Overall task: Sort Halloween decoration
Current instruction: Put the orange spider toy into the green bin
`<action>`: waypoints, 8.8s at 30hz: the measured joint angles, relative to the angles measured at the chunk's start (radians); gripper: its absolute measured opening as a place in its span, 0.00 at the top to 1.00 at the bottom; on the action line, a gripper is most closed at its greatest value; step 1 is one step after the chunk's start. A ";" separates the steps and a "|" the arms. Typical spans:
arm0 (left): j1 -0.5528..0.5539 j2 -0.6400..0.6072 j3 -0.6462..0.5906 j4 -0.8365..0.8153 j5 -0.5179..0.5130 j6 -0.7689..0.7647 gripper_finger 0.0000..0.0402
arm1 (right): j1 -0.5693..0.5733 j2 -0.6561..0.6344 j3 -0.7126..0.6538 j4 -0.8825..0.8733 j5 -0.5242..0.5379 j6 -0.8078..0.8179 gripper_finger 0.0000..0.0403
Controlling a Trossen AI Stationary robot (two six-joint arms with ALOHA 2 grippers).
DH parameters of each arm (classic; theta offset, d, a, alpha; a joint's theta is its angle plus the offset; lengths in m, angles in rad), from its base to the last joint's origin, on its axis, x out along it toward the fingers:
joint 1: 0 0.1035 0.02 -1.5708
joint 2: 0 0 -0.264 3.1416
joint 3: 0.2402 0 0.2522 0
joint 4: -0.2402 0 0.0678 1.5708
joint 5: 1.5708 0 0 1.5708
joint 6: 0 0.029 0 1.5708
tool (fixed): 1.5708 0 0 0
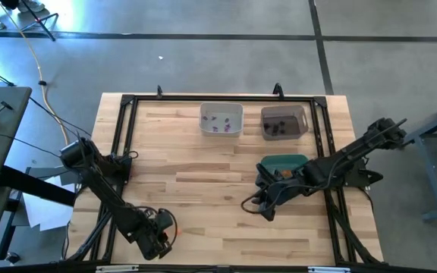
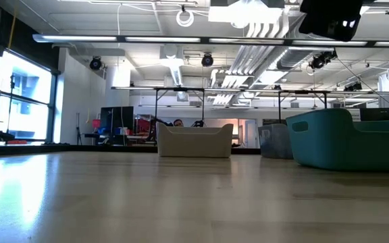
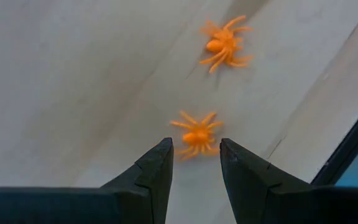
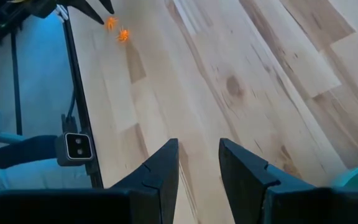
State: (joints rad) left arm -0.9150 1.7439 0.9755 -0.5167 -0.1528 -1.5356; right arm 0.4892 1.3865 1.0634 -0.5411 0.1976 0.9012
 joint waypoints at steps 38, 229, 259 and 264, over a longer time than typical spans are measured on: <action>0.045 0.069 0.178 -0.157 -0.030 0.062 1.00 | -0.007 0.001 -0.001 0.002 0.043 -0.010 0.73; 0.024 0.221 0.093 0.060 -0.317 0.528 0.81 | 0.107 0.173 -0.036 0.337 -0.014 0.112 0.71; 0.051 0.202 0.482 -0.256 -0.471 0.478 1.00 | 0.107 0.172 -0.037 0.352 0.053 0.085 0.71; 0.053 0.201 0.546 -0.272 -0.440 0.529 1.00 | 0.107 0.172 -0.037 0.354 0.054 0.081 0.71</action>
State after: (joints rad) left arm -0.8619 1.9447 1.5211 -0.7889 -0.5926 -1.0069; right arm 0.5966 1.5585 1.0264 -0.1873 0.2518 0.9824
